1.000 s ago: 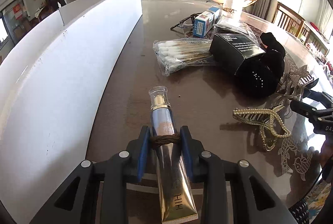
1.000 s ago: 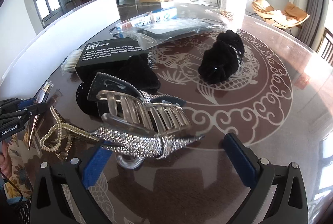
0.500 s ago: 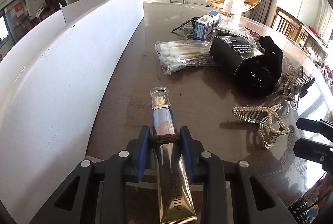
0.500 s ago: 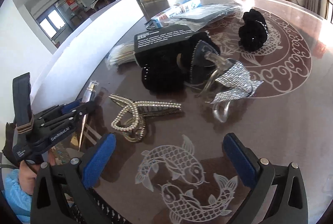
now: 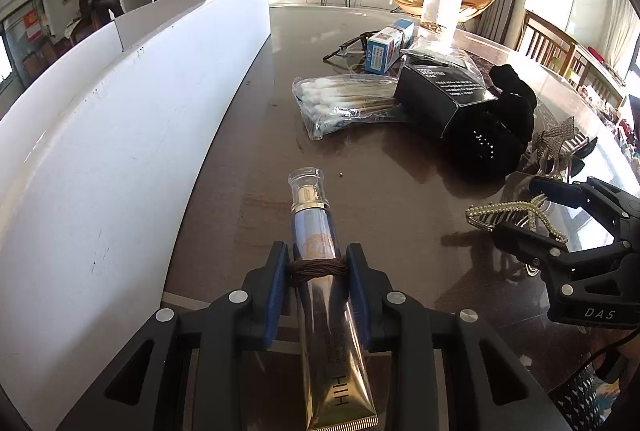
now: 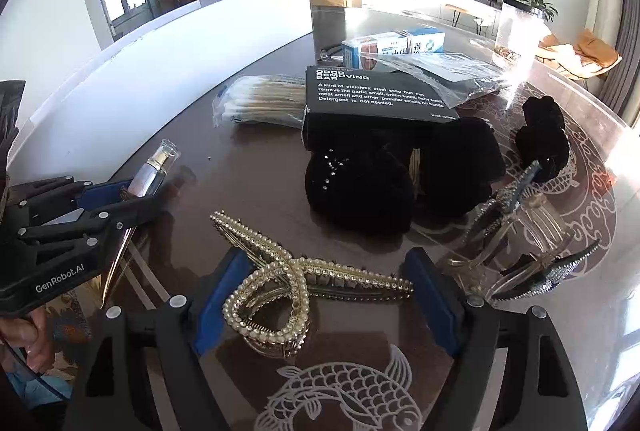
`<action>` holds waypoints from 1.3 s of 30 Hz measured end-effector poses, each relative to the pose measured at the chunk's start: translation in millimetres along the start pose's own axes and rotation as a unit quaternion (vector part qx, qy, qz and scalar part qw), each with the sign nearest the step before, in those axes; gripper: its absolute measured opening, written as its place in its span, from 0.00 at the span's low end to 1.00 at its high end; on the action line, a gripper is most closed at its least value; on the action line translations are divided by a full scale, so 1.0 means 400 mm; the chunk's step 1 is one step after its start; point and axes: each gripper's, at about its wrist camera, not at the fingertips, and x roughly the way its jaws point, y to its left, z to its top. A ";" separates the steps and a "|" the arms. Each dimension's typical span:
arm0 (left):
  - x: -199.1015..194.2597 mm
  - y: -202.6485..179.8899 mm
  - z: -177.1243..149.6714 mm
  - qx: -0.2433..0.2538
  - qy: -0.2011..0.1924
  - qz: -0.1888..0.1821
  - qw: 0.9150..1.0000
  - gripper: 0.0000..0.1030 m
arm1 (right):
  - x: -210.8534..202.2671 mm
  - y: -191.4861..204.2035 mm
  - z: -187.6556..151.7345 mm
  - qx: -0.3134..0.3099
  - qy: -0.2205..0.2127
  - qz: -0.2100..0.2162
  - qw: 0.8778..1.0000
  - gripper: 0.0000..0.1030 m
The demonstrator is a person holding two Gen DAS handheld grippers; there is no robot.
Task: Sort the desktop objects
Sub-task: 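Lift the gold tube with the left tool while the right tool grasps the pearl hair clip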
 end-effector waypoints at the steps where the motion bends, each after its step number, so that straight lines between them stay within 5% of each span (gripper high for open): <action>1: -0.001 -0.009 -0.002 0.005 -0.001 -0.008 1.000 0.29 | -0.008 -0.014 -0.011 -0.005 0.001 -0.004 1.000 0.79; 7: 0.021 -0.086 0.022 0.040 -0.003 -0.023 0.999 0.29 | -0.087 -0.149 -0.096 0.008 -0.003 0.007 1.000 0.79; 11: 0.054 -0.137 0.067 0.055 -0.003 -0.029 0.998 0.29 | -0.100 -0.213 -0.121 0.008 0.016 -0.019 1.000 0.98; 15: 0.067 -0.149 0.078 0.052 -0.007 -0.035 0.998 0.38 | -0.102 -0.228 -0.119 0.015 0.011 -0.010 1.000 1.00; 18: 0.068 -0.159 0.064 0.064 -0.011 -0.019 0.998 0.70 | -0.090 -0.206 -0.115 -0.007 0.022 -0.034 0.999 1.00; 19: 0.075 -0.145 0.061 0.046 -0.002 -0.018 0.999 0.93 | -0.091 -0.203 -0.118 -0.009 0.022 -0.032 0.999 1.00; 20: 0.076 -0.133 0.060 0.035 0.000 -0.022 0.999 0.97 | -0.093 -0.202 -0.121 -0.008 0.021 -0.031 0.999 1.00; 36: 0.082 -0.144 0.061 0.043 0.008 -0.011 0.999 1.00 | -0.094 -0.200 -0.124 -0.007 0.023 -0.033 0.999 1.00; 39: 0.079 -0.147 0.061 0.051 0.029 -0.017 0.998 1.00 | -0.096 -0.191 -0.116 0.025 0.053 -0.053 0.997 1.00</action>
